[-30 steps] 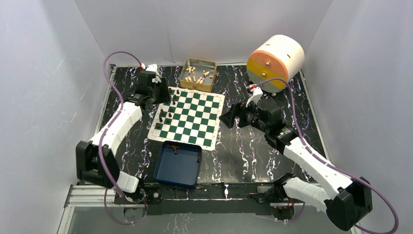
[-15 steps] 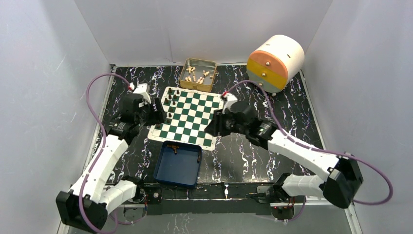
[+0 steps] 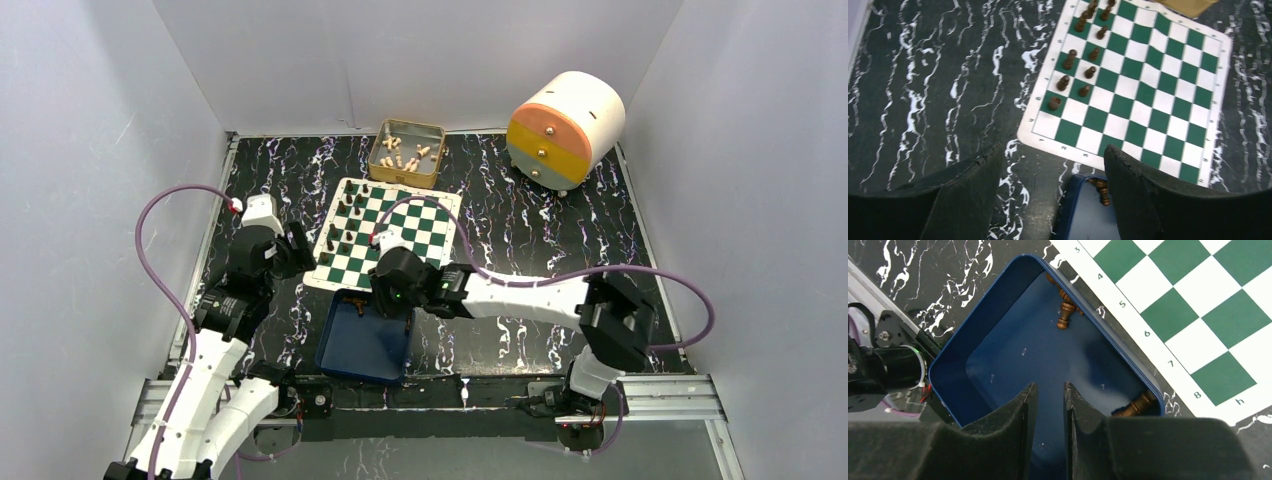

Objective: Set up the chess pieces on the board
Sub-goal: Pick up the chess piece from the storage box.

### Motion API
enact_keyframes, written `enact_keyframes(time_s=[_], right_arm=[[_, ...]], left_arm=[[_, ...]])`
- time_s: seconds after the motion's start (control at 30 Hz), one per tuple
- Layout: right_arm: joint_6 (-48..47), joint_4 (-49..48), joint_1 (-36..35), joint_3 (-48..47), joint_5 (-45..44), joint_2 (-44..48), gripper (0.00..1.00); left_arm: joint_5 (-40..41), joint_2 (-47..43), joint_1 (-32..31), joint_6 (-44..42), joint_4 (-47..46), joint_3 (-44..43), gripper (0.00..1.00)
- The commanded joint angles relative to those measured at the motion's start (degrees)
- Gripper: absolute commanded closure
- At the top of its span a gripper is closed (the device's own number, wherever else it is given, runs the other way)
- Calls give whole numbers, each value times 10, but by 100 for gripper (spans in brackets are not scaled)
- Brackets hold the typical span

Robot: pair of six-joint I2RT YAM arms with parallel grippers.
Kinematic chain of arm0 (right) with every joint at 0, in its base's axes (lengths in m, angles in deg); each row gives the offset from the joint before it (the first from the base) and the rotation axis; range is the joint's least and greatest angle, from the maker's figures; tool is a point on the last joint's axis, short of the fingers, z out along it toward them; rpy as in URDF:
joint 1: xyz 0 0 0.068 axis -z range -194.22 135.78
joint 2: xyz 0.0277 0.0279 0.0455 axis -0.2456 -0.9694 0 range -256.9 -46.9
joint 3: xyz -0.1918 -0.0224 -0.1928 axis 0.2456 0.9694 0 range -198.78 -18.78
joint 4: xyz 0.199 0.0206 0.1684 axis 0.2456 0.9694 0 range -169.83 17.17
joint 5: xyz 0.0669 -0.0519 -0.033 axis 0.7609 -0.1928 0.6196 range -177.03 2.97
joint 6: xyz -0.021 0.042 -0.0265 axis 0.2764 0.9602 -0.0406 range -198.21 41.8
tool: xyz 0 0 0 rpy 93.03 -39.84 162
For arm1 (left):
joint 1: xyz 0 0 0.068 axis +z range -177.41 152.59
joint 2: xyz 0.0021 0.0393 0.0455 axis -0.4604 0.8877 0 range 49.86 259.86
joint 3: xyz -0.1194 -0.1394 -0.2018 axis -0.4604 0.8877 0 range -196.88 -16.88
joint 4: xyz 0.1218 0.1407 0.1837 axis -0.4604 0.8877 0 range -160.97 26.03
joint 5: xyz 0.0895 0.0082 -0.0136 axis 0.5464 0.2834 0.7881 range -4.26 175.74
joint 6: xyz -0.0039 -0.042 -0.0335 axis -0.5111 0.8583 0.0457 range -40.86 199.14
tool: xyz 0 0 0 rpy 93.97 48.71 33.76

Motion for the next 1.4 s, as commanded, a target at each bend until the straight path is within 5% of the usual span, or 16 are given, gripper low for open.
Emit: enact_keyframes(time_s=[0.0,0.43,1.37], right_arm=[[-31,29,-22,-73,-48,-30,67],[-2,-111,-39,-67,-77,-126,68],[10,-99,-48,-107,-130,-220,64]], left_arm=[[77,-14,-3,-6,10,1,28],[151,-45,-3,1,27,-4,25],[137,-53,-3,3,27,-4,26]])
